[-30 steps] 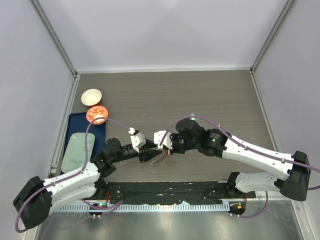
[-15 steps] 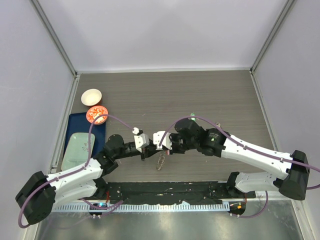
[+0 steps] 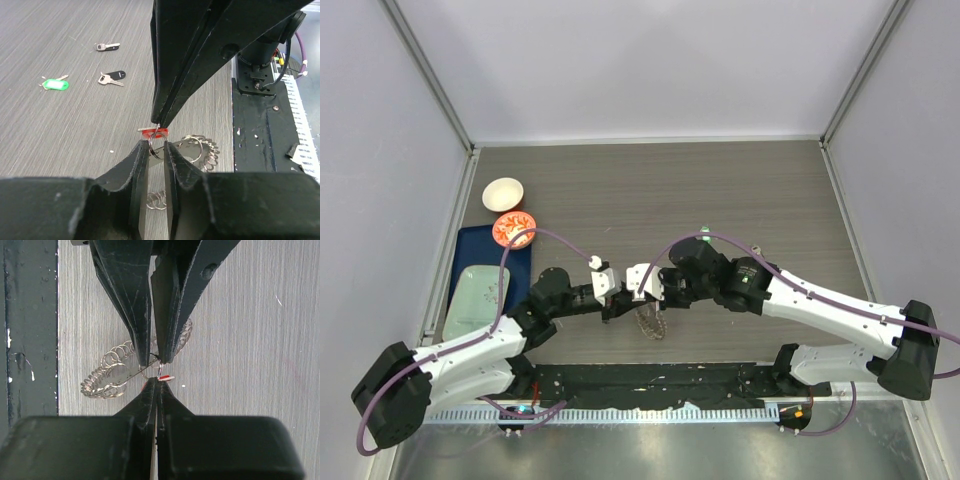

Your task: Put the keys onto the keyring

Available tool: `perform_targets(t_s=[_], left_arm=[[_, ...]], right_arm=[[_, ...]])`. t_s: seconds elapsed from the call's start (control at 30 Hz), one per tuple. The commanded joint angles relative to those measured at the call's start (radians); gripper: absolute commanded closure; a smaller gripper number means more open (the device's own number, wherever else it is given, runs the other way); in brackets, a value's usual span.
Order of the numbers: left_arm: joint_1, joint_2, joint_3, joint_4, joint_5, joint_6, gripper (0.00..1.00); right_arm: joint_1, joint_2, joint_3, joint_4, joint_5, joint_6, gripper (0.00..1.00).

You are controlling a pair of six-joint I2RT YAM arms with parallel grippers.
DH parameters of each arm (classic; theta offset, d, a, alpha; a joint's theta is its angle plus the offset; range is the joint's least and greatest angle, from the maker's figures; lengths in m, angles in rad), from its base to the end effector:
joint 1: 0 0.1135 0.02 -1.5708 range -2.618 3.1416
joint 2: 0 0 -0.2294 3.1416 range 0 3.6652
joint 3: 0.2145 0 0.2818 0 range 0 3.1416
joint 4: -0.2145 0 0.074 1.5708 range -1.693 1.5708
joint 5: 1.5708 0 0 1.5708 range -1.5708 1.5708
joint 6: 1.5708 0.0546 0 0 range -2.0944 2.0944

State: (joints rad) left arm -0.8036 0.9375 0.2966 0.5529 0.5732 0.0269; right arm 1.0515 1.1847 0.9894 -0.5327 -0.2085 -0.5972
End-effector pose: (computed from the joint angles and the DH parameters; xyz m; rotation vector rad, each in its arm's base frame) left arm 0.1593 -0.2079 0.1713 1.1028 1.3670 -1.0505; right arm 0.1443 0.2752 0.2466 -1.7793 1.4974 0.4713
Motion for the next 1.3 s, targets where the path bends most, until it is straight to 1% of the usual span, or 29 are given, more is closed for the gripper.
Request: perform_targets(t_s=[0.0, 0.2, 0.43, 0.67, 0.7, 0.77, 1.03, 1.27], left_arm=[[0.001, -0.016, 0.036, -0.016, 0.017, 0.013, 0.77], [0.000, 0.007, 0.047, -0.015, 0.030, 0.007, 0.75], [0.001, 0.038, 0.064, -0.010, 0.027, -0.001, 0.78], [0.000, 0.049, 0.067, -0.022, 0.022, -0.008, 0.90], [0.001, 0.047, 0.065, -0.027, 0.024, -0.008, 0.95], [0.001, 0.040, 0.064, -0.039, 0.016, -0.008, 1.00], [0.001, -0.022, 0.036, -0.061, -0.047, -0.012, 1.00], [0.001, -0.062, 0.003, -0.022, -0.084, -0.059, 1.00]], right_arm=[[0.004, -0.014, 0.038, 0.025, -0.006, -0.007, 0.99], [0.004, -0.014, 0.037, 0.027, -0.009, -0.007, 0.99], [0.004, -0.014, 0.037, 0.027, -0.011, -0.007, 0.99], [0.002, -0.020, 0.038, 0.025, -0.006, -0.007, 0.99], [0.004, -0.020, 0.038, 0.027, -0.005, -0.007, 0.99], [0.004, -0.023, 0.038, 0.027, 0.004, -0.006, 0.99], [0.004, -0.057, 0.031, 0.025, 0.049, 0.007, 0.99], [0.004, -0.088, 0.008, 0.014, 0.067, 0.027, 0.99]])
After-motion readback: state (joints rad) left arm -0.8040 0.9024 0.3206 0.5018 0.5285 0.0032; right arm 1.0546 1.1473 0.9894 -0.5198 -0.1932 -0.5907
